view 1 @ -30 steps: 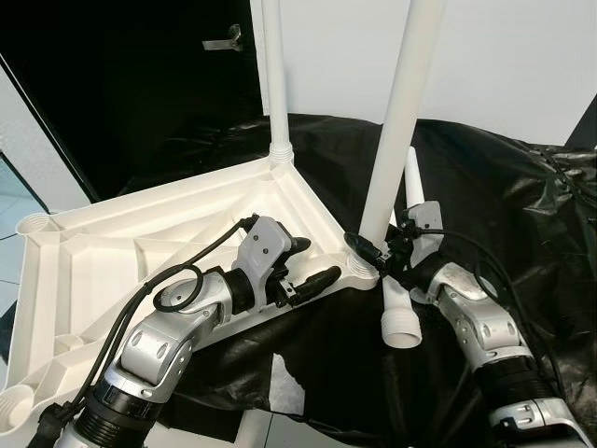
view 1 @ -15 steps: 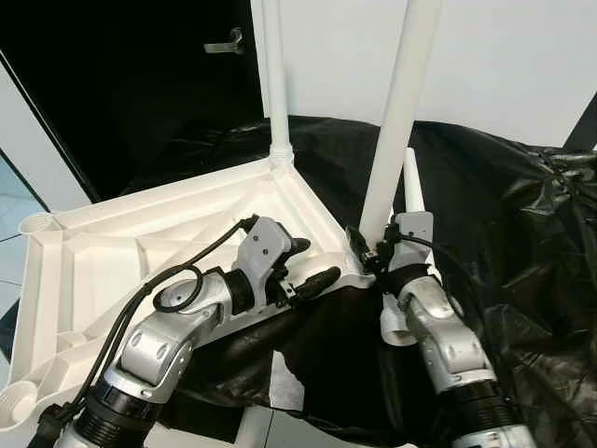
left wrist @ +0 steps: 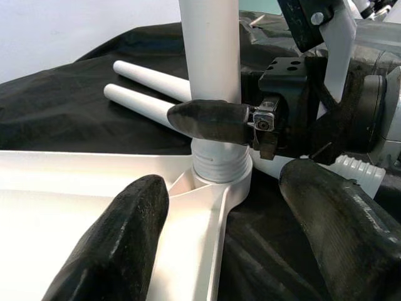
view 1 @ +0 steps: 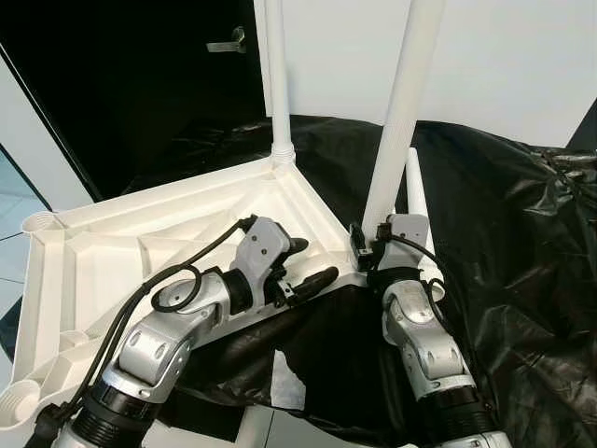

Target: Building children table

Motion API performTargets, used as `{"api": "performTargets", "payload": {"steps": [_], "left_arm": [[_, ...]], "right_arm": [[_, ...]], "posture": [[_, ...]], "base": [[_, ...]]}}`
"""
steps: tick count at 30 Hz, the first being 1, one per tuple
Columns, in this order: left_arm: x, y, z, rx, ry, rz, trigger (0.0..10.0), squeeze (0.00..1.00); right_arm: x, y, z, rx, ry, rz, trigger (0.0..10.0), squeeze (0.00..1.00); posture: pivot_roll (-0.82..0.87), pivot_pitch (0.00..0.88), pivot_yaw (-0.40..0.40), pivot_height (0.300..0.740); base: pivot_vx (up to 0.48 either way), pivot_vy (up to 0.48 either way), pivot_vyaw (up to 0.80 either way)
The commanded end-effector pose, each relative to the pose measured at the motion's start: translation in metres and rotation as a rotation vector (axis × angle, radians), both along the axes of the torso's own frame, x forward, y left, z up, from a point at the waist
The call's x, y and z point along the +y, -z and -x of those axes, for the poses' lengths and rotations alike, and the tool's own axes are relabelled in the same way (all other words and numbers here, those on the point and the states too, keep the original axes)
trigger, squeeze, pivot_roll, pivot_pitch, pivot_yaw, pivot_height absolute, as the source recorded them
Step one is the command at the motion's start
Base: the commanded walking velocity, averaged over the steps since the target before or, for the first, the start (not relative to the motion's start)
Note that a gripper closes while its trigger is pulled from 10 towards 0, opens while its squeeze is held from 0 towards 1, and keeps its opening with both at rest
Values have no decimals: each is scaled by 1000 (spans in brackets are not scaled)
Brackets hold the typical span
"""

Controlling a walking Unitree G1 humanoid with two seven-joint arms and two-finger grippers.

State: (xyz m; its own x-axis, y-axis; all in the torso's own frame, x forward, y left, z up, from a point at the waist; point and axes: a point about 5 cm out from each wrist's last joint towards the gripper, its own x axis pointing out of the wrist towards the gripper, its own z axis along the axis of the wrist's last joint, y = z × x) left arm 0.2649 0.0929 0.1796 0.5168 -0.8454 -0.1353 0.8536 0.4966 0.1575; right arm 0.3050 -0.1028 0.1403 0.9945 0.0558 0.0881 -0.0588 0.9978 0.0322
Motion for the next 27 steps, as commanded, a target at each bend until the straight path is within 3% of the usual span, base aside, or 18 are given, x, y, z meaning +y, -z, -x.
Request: {"api": "performTargets", "payload": {"steps": [1, 2, 4, 14, 15, 18, 22, 27], "left_arm": [[1, 0, 1, 2, 45, -20, 10000, 0], [1, 0, 2, 3, 45, -19, 10000, 0], [1, 1, 2, 4, 46, -20, 10000, 0], [3, 2, 0, 11, 22, -20, 10000, 0], [3, 2, 1, 11, 23, -20, 10000, 0], [3, 3, 1, 11, 22, -20, 10000, 0], [2, 3, 2, 12, 23, -19, 10000, 0], [2, 3, 2, 12, 23, -18, 10000, 0]], "right_arm": [[-4, 9, 2, 44, 27, 0, 10000, 0], [-4, 9, 2, 38, 30, 4, 10000, 0], [-7, 6, 2, 22, 24, 3, 10000, 1000], [-13, -4, 4, -41, -110, -14, 10000, 1000], [-15, -4, 5, -49, -144, -3, 10000, 0], [-17, -5, 6, -54, -174, -3, 10000, 0], [-30, -5, 3, -52, -364, 47, 10000, 0], [-34, -7, -1, -52, -404, 62, 10000, 0]], "posture": [[24, 0, 17, 740], [24, 0, 17, 740], [24, 0, 16, 740], [20, 0, 19, 740], [22, 0, 17, 740], [21, 0, 17, 740], [20, 0, 15, 740], [19, 0, 15, 740]], "base": [[0, 0, 0], [0, 0, 0], [0, 0, 0], [0, 0, 0], [0, 0, 0], [0, 0, 0], [0, 0, 0], [0, 0, 0]]}}
